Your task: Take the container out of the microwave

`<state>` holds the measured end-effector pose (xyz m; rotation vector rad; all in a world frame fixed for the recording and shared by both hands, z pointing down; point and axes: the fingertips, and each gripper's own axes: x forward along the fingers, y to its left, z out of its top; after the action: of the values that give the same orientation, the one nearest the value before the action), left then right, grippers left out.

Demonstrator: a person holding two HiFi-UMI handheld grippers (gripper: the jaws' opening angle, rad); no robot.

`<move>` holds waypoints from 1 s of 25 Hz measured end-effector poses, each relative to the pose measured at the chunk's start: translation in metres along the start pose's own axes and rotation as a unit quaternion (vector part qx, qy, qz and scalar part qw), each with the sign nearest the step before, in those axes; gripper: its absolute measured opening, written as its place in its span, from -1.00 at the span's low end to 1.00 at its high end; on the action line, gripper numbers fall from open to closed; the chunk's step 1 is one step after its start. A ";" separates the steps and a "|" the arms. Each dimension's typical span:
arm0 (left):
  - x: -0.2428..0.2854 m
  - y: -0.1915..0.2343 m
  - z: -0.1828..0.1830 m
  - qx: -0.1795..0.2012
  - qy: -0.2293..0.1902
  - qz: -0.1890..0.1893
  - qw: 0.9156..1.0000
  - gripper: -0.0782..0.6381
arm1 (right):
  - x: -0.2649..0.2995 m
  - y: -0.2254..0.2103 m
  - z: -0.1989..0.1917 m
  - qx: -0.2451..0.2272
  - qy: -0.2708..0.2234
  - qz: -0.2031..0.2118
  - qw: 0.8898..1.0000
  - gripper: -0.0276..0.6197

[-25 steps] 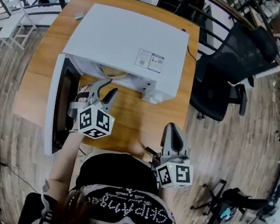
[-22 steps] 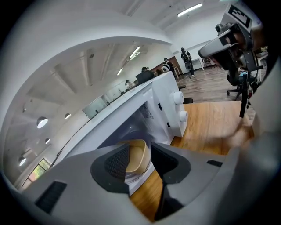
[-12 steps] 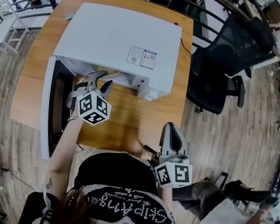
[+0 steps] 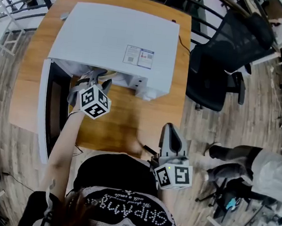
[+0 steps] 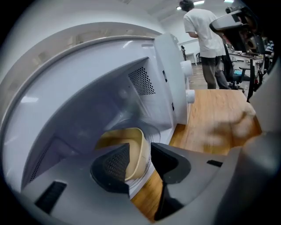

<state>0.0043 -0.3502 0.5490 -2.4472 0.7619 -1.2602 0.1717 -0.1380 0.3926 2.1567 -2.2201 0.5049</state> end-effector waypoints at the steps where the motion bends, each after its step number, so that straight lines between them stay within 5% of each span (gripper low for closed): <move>1: 0.003 -0.001 -0.001 0.000 0.001 -0.003 1.000 -0.28 | 0.000 0.000 -0.001 0.001 0.001 -0.001 1.000 -0.80; 25: 0.036 -0.010 -0.012 0.063 0.058 -0.064 0.994 -0.61 | 0.014 -0.002 -0.011 0.012 0.026 -0.006 1.000 -0.80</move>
<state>0.0154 -0.3632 0.5844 -2.3699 0.5418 -1.4626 0.1710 -0.1493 0.4063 2.1408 -2.1830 0.5829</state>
